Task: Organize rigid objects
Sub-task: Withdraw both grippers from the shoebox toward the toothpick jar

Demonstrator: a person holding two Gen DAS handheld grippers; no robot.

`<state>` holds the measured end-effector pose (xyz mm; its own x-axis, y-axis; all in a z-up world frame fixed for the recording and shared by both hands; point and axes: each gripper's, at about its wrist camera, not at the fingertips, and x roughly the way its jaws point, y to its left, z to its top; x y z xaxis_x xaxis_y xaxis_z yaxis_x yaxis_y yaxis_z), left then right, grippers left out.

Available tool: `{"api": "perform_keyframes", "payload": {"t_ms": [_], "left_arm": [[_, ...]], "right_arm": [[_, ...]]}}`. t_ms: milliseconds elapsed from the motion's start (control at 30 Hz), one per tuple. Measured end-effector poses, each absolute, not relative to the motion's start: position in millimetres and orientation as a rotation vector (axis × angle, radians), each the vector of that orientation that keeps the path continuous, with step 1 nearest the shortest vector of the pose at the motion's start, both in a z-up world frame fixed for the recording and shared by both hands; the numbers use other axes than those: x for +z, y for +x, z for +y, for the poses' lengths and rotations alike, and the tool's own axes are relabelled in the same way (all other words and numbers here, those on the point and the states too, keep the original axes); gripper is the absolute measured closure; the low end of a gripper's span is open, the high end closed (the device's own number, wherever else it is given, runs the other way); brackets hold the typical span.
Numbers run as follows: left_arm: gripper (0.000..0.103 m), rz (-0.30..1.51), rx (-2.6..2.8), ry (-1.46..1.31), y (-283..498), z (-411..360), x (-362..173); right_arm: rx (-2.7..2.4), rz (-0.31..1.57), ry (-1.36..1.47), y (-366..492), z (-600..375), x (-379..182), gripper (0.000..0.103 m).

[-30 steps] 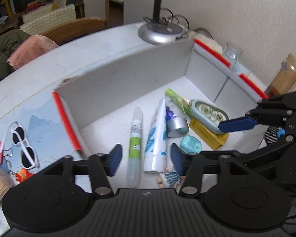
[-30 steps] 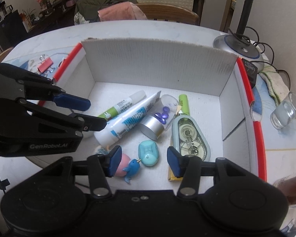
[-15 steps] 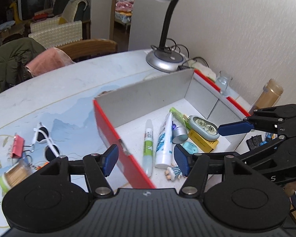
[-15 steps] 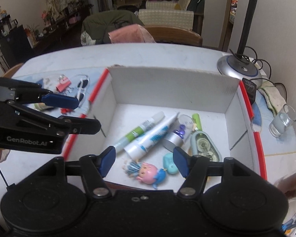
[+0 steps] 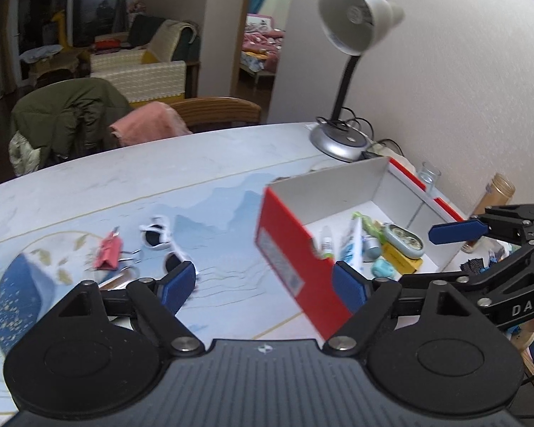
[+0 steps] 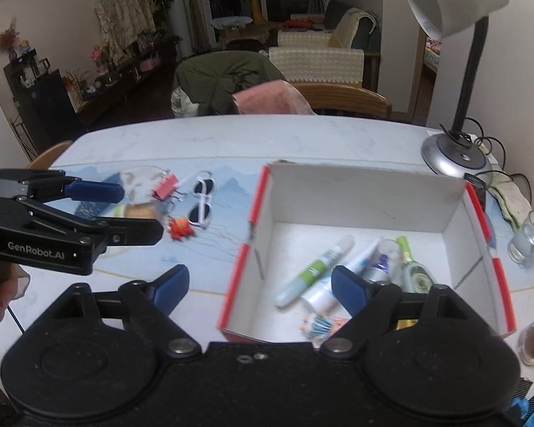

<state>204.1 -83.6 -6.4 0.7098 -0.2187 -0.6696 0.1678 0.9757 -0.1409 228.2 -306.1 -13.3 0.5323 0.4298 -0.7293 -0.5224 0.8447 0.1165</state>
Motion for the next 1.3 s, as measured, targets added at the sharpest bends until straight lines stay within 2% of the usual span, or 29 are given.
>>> {"api": "perform_keyframes", "payload": {"t_ms": [67,333,367,400,933,1300], "left_arm": [[0.015,0.750,-0.198,-0.073,199.3,-70.6,-7.1],[0.014,0.716,-0.176,-0.082,182.5,-20.8,-12.0],[0.010,0.709,-0.173,-0.078,180.9,-17.1,-12.7],[0.000,0.704,-0.168,-0.072,178.8,-11.8,-13.6],[0.000,0.672,-0.203,-0.065,177.5,52.3,-52.3],[0.000,0.684,-0.223,-0.041,206.8,75.5,-89.0]], "right_arm": [[0.569,0.829,-0.114,224.6,-296.2,-12.7,0.012],[0.581,0.808,-0.084,214.3,-259.0,-12.5,0.006],[0.583,0.806,-0.079,213.3,-254.9,-12.8,0.006],[0.583,0.806,-0.073,213.6,-250.9,-13.5,0.006],[0.553,0.843,-0.069,226.3,-185.8,-39.3,0.006],[0.570,0.888,-0.133,255.7,-146.9,-76.7,0.009]]}}
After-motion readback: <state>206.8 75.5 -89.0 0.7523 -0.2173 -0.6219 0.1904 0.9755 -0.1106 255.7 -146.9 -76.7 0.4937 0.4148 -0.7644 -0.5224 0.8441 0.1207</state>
